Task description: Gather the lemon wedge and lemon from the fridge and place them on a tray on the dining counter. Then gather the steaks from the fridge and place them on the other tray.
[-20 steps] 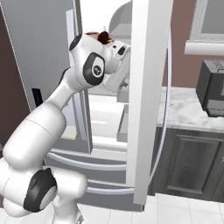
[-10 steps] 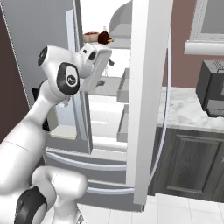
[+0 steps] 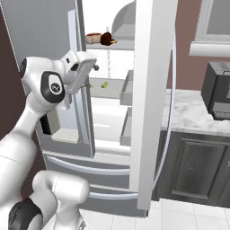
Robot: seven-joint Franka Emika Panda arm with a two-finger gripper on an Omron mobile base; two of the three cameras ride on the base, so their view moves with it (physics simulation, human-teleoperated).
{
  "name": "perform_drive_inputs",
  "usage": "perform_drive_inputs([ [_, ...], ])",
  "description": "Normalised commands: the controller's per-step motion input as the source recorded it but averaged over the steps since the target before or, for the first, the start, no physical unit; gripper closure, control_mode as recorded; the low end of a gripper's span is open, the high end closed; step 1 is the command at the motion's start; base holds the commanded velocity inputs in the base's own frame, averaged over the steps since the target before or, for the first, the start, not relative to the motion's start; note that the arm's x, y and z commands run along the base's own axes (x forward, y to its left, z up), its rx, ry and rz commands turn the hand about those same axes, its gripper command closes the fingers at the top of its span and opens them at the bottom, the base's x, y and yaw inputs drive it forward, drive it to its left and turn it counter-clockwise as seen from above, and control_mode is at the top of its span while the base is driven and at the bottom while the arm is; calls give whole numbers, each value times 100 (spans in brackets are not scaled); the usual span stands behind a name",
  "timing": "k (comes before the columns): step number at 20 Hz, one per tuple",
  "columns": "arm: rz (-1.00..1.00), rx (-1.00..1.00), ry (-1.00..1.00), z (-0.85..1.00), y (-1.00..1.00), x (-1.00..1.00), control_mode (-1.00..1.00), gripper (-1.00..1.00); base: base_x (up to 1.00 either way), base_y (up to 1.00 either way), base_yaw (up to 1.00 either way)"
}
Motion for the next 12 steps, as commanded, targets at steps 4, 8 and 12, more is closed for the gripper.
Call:
perform_drive_inputs([
  [4, -6, 33, -24, 0, 71, -8, -100, -100, 0, 0, 0],
  [8, -5, 34, -21, 3, 78, -13, -100, -100, 0, 0, 0],
  [12, -3, 38, -17, 8, 68, -19, -100, -100, 0, 0, 0],
])
